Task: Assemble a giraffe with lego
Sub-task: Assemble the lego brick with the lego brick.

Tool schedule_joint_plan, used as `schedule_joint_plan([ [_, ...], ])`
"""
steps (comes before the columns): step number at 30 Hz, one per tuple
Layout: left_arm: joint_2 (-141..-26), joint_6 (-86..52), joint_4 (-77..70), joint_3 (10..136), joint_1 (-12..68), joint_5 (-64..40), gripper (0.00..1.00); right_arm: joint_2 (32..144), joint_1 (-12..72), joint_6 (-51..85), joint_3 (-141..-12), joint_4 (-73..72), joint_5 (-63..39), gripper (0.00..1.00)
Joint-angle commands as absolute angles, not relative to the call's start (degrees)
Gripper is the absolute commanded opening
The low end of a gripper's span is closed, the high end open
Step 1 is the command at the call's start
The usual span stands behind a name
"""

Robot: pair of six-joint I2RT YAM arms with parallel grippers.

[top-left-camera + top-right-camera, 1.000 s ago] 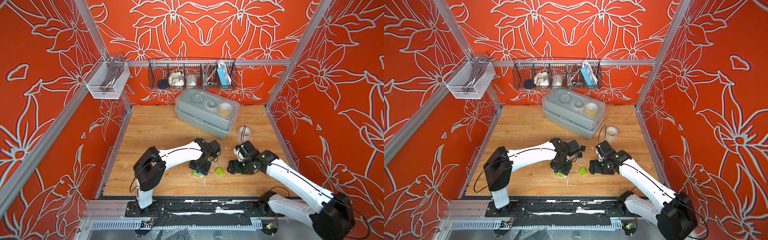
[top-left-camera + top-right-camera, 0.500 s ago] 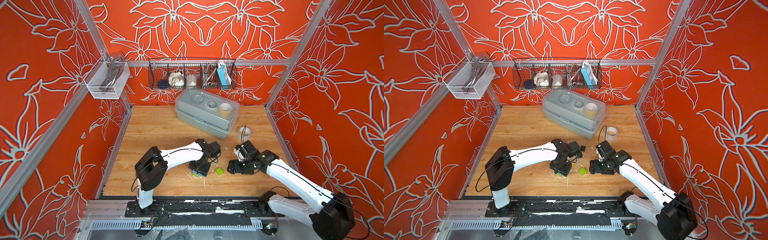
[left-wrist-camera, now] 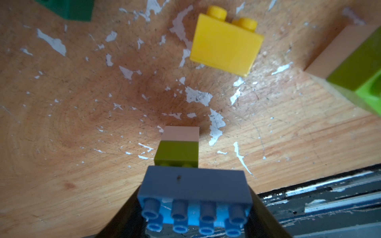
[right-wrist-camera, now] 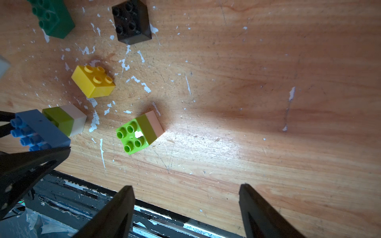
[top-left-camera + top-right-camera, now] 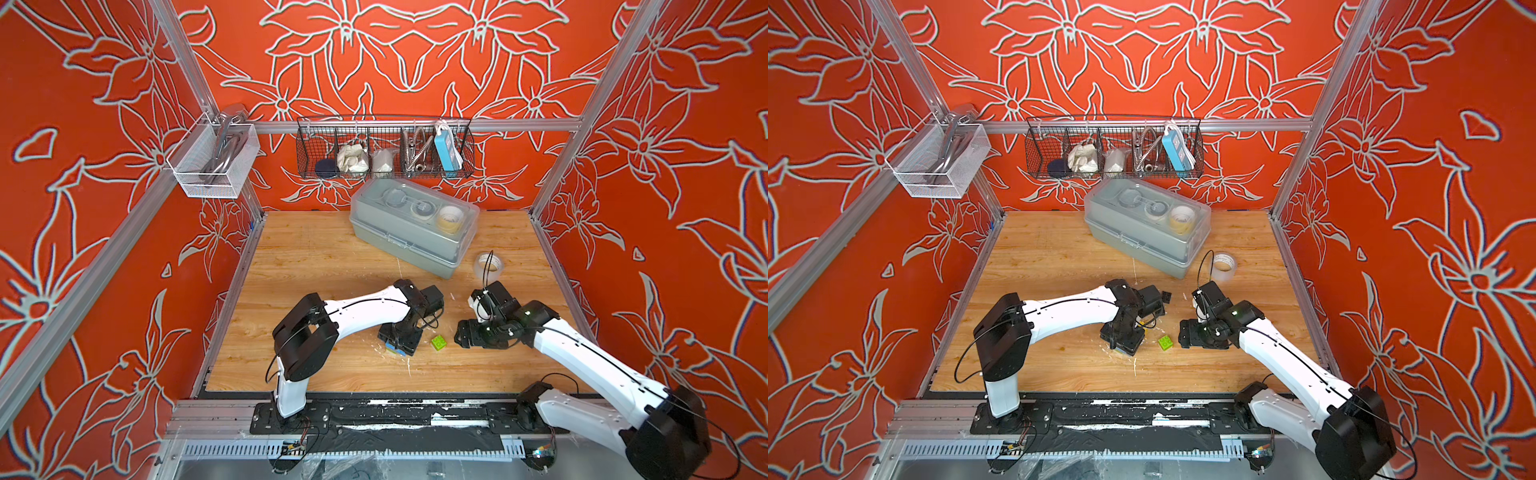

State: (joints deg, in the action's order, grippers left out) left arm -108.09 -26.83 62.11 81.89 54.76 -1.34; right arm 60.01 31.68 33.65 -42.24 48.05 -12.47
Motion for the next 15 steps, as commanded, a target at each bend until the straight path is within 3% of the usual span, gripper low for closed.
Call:
schedule_joint_plan([
  [1, -110.35, -26.63, 63.09, 82.53, 55.2, -2.02, 0.43, 58.89, 31.13, 34.28, -42.19, 49.66, -11.28, 0.84],
  [15, -112.51, -27.16, 63.44, 82.41, 55.15, -1.77, 0.43, 57.26, 31.14, 34.9, -41.18, 49.59, -11.34, 0.84],
])
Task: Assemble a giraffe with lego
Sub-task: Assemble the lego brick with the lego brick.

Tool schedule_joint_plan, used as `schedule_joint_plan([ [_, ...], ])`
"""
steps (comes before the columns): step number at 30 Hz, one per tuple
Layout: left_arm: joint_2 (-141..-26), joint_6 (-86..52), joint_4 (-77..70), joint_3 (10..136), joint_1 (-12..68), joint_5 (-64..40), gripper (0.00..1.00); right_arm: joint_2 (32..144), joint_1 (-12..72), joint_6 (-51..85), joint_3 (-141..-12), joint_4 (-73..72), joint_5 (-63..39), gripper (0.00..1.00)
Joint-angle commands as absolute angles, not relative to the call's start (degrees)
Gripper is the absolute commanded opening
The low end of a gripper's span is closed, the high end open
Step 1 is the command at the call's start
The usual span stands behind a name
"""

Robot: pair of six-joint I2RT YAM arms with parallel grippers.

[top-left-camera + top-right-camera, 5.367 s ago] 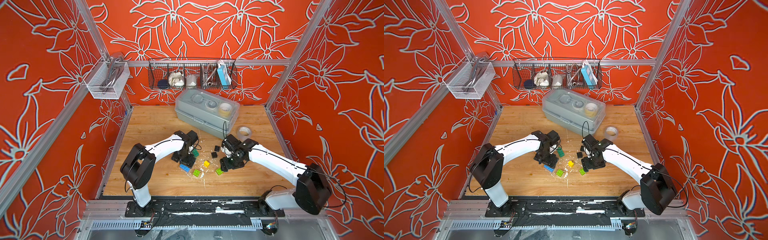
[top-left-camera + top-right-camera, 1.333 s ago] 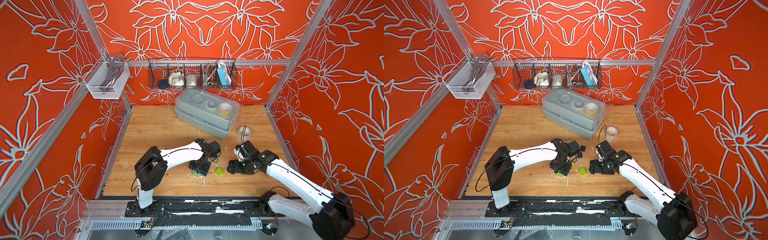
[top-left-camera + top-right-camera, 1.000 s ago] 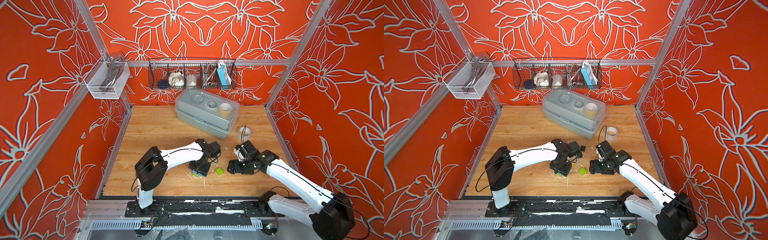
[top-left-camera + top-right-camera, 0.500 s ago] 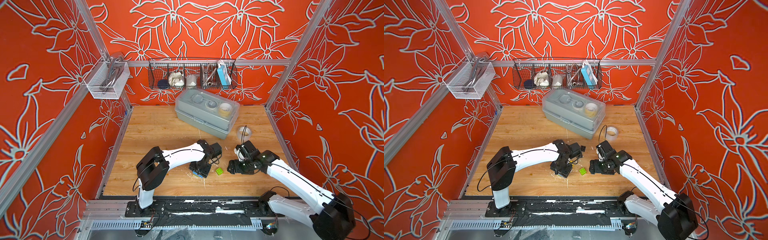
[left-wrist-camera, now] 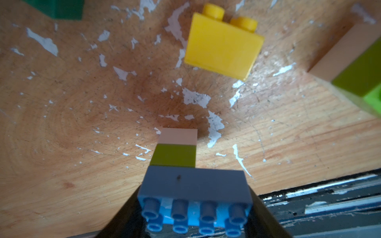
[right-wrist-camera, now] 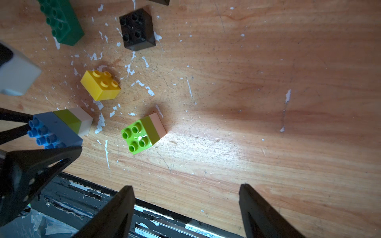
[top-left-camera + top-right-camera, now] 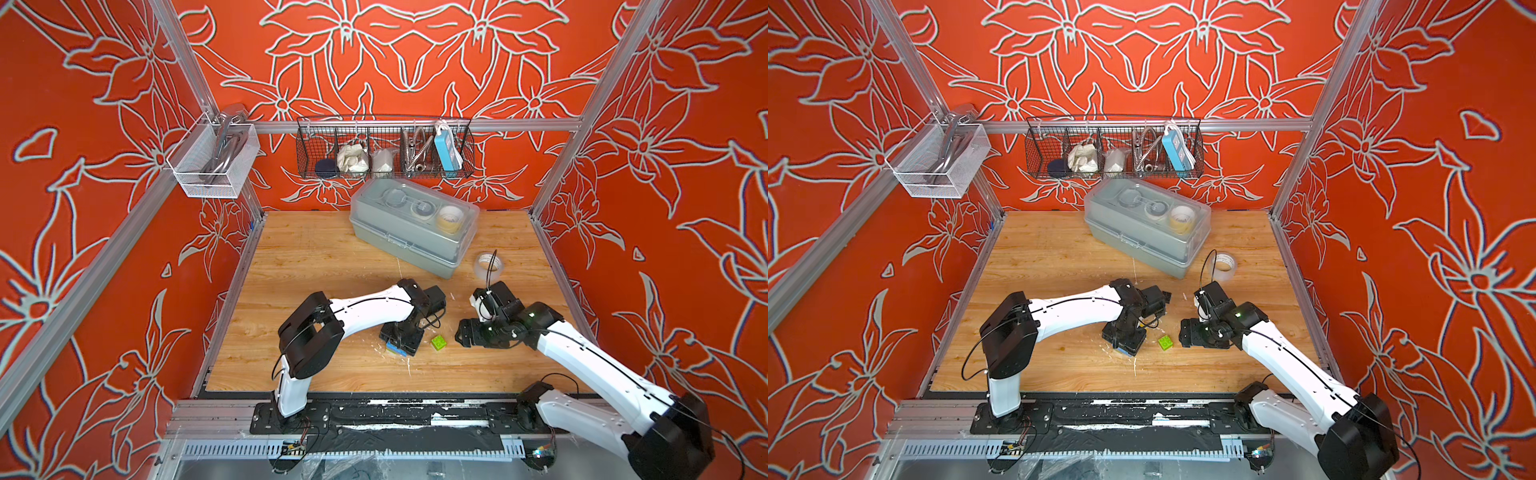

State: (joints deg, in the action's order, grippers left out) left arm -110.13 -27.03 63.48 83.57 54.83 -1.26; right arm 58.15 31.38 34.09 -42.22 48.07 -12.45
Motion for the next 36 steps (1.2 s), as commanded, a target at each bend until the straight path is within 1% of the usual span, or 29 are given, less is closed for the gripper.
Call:
schedule_joint_plan([
  [1, -112.44, -27.12, 62.92, 82.2, 55.11, -2.24, 0.43, 57.13, 31.12, 35.0, -41.14, 49.73, -11.25, 0.84],
  [6, -111.8, -28.05, 60.91, 80.47, 54.93, -4.57, 0.43, 56.87, 31.12, 35.06, -41.13, 49.82, -11.25, 0.84],
  [11, -106.24, -30.32, 62.21, 80.51, 54.1, -3.32, 0.43, 58.66, 31.07, 34.65, -41.6, 49.49, -10.53, 0.84],
  [16, -100.86, -33.0, 64.23, 81.04, 53.96, -2.18, 0.43, 63.64, 31.05, 32.25, -42.95, 47.8, -7.52, 0.84],
  [21, -98.58, -35.34, 64.25, 79.95, 53.96, -1.26, 0.43, 69.87, 31.06, 29.62, -44.25, 45.66, -5.2, 0.84],
  [30, -97.39, -36.13, 64.26, 79.89, 53.63, -0.35, 0.43, 77.91, 31.55, 29.16, -43.42, 39.44, -7.35, 0.83],
  [36, -96.37, -36.34, 64.17, 79.03, 52.87, -0.43, 0.43, 80.44, 33.51, 29.61, -43.25, 37.22, -8.23, 0.83],
])
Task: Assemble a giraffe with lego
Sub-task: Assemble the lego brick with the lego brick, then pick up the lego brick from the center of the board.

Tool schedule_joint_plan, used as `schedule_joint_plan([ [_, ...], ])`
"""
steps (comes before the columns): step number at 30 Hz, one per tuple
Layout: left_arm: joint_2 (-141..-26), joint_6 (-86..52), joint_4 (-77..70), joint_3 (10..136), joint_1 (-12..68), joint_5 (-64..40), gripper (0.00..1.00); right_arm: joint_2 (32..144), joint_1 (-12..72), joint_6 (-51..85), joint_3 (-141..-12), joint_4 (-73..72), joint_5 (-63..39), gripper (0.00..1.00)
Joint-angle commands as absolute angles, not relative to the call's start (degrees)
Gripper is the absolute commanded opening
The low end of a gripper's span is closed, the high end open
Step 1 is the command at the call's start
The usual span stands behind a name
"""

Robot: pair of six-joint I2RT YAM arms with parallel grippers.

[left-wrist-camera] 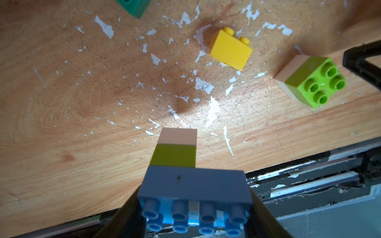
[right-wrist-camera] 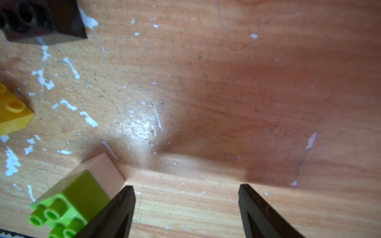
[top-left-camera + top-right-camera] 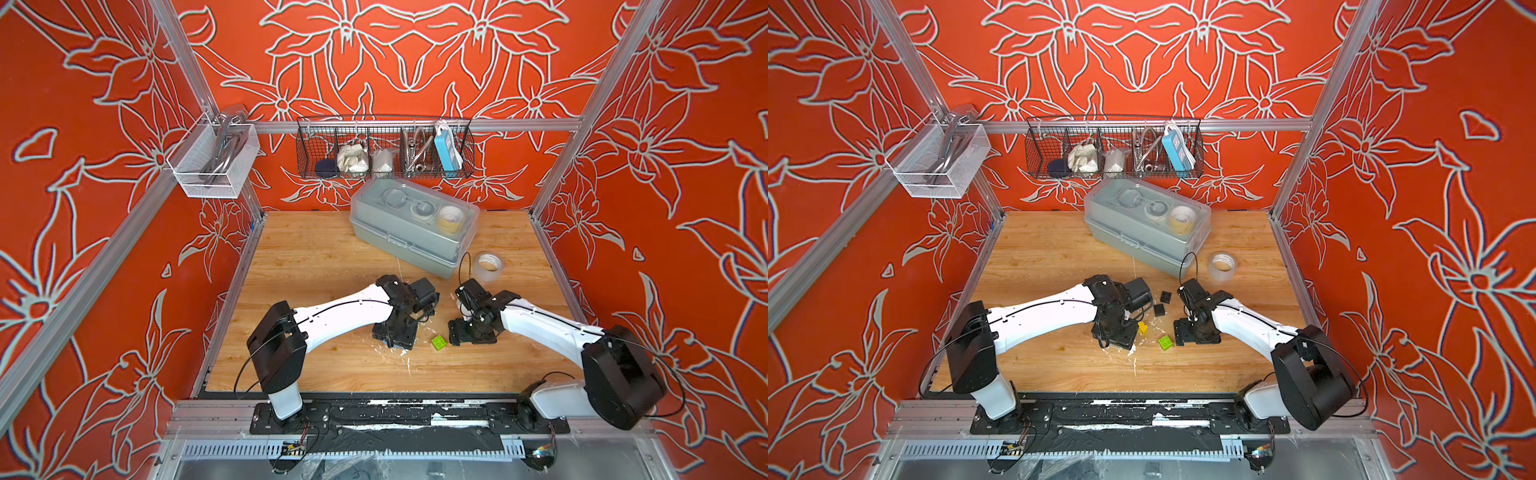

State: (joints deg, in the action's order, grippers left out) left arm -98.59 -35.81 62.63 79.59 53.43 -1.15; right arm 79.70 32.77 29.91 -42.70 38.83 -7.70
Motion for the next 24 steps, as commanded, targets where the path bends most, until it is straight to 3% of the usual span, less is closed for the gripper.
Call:
schedule_joint_plan([
  [1, -96.32, -36.4, 64.19, 78.85, 52.76, -0.39, 0.43, 80.74, 33.65, 29.64, -43.4, 36.92, -8.66, 0.83],
  [12, -95.62, -36.74, 63.04, 77.52, 50.81, -1.04, 0.43, 77.72, 40.02, 33.17, -39.81, 36.87, -10.39, 0.83],
  [24, -101.06, -36.77, 61.89, 83.6, 51.51, -5.28, 0.43, 68.88, 39.91, 35.03, -38.92, 42.11, -7.51, 0.83],
])
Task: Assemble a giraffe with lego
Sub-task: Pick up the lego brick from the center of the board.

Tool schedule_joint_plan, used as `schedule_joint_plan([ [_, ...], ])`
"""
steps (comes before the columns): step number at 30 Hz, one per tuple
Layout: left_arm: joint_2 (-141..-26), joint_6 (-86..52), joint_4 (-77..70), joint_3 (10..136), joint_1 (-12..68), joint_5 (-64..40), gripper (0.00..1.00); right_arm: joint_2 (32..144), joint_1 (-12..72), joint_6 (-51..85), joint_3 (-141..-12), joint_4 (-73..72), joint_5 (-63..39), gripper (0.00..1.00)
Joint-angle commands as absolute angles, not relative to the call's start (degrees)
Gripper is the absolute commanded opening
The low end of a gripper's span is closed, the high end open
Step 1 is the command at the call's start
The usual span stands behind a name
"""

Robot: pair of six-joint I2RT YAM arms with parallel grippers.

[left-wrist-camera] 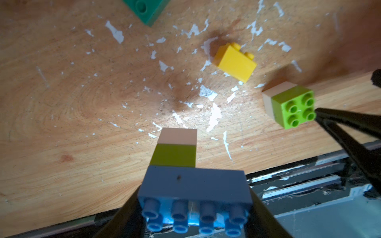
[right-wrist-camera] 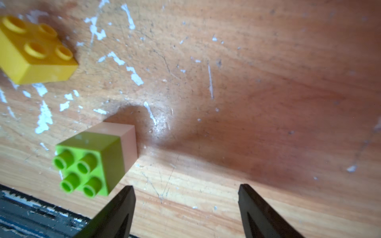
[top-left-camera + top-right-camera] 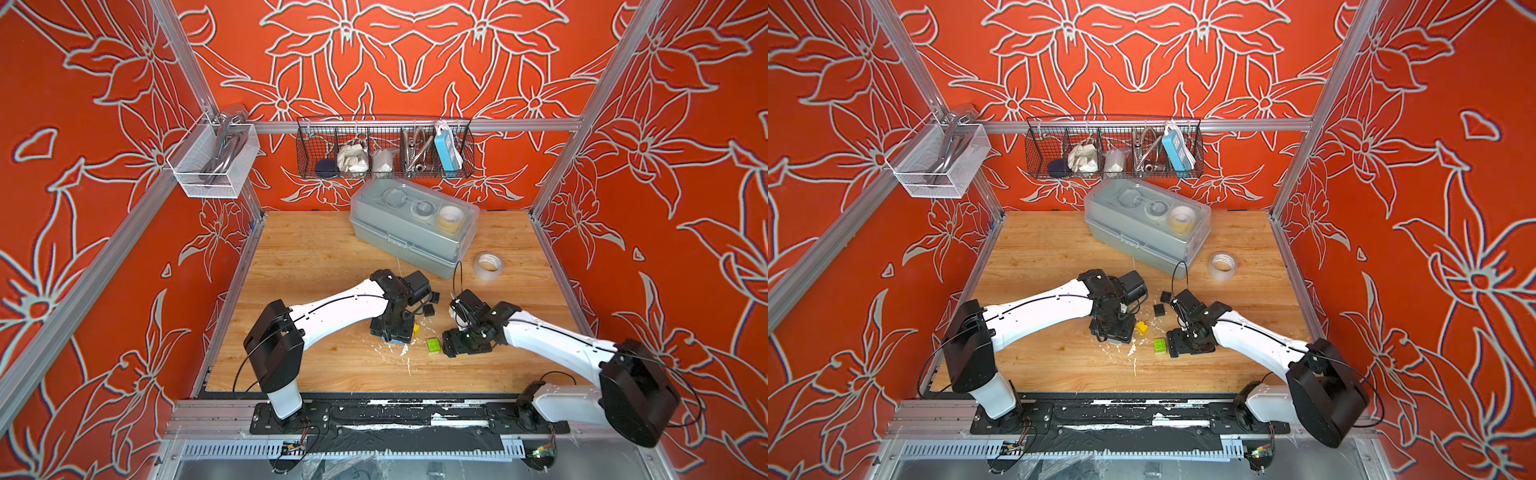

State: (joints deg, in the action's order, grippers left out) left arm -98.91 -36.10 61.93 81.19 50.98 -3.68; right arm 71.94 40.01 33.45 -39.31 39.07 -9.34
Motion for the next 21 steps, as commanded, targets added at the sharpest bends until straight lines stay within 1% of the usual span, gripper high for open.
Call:
schedule_joint_plan([
  [1, -101.72, -37.37, 61.6, 84.2, 51.82, -5.64, 0.44, 67.29, 39.54, 35.49, -38.48, 42.42, -7.68, 0.84],
  [6, -103.55, -42.01, 58.89, 84.87, 52.69, -7.92, 0.44, 57.81, 36.48, 36.85, -37.69, 47.15, -9.05, 0.84],
  [10, -105.82, -44.01, 59.64, 88.27, 53.17, -8.08, 0.44, 51.6, 34.52, 37.72, -37.62, 50.14, -9.53, 0.84],
  [15, -109.07, -47.37, 61.37, 91.82, 53.65, -8.35, 0.44, 48.76, 34.06, 38.63, -36.68, 50.28, -10.01, 0.84],
  [21, -111.44, -51.0, 62.46, 92.79, 54.64, -8.74, 0.44, 47.15, 33.66, 38.7, -36.74, 50.25, -9.96, 0.84],
])
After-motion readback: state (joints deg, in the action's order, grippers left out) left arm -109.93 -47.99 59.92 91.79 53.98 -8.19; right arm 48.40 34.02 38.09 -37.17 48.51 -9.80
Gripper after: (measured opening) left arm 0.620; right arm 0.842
